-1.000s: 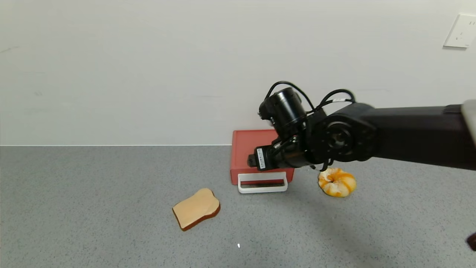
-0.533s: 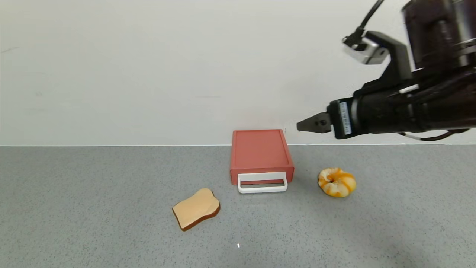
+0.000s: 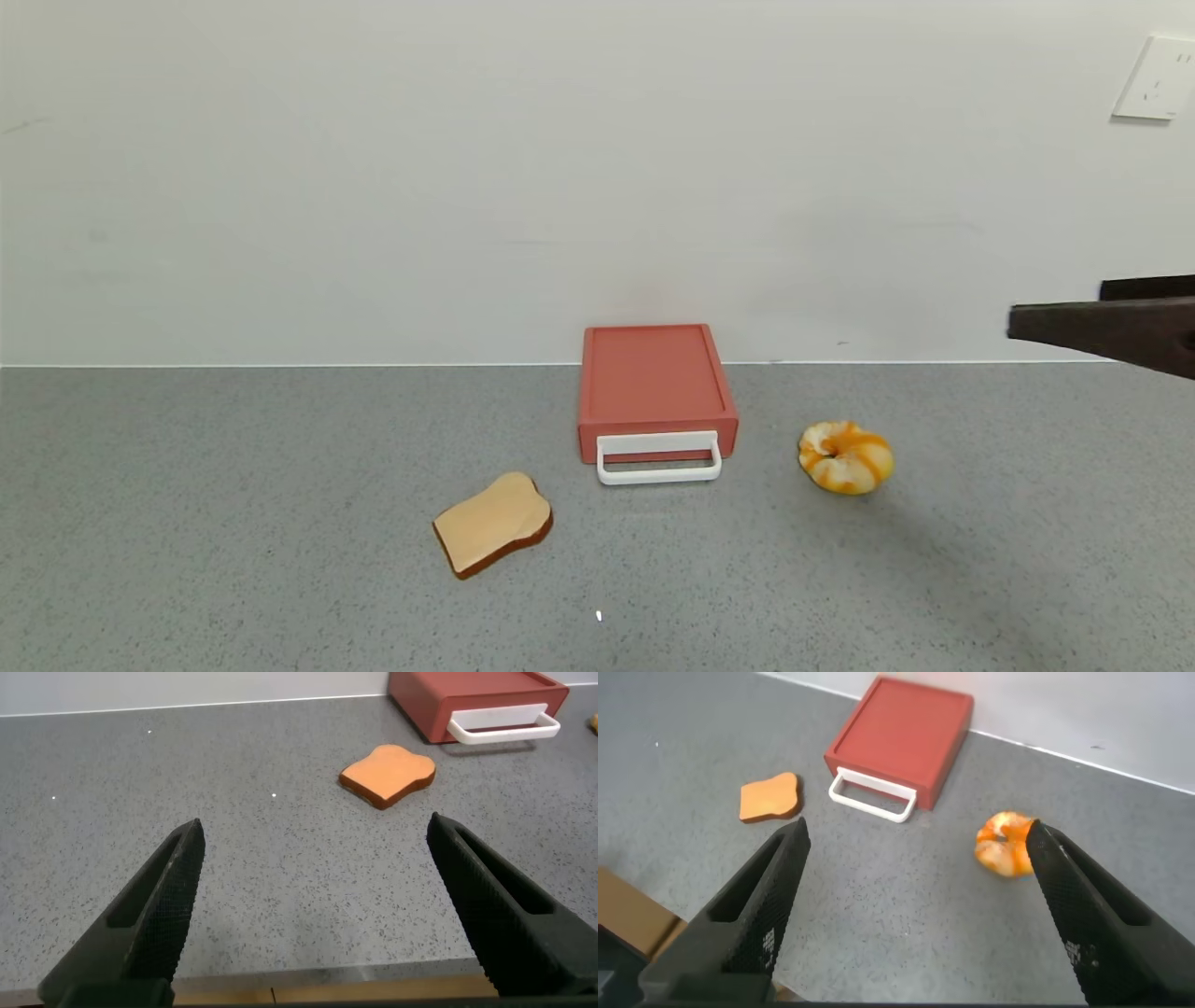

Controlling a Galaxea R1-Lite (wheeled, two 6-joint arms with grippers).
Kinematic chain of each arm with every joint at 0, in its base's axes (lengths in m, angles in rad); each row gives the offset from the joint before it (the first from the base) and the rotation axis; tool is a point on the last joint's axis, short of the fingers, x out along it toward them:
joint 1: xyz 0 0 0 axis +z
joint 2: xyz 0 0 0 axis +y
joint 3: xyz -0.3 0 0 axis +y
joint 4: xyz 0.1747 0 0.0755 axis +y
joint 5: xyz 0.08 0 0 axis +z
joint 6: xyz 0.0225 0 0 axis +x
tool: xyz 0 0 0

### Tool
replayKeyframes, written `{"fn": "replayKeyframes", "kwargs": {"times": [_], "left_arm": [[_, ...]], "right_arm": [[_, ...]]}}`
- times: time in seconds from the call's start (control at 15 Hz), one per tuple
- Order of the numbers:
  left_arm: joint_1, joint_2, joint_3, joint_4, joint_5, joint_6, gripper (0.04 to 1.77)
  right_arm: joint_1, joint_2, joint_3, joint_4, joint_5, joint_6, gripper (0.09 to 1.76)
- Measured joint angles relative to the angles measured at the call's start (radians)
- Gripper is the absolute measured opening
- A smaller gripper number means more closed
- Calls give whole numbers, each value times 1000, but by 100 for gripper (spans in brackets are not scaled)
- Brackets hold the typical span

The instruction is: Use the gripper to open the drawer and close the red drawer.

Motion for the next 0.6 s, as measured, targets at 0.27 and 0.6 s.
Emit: {"fn": "replayKeyframes", "kwargs": {"times": [0.27, 0.6], "left_arm": [[0, 0, 0, 0, 0, 0, 172], [0, 0, -1, 0, 0, -3, 172]], "right_arm": [[-108, -217, 143, -3, 2, 1, 171], [-274, -436, 296, 14, -79, -18, 171]]}}
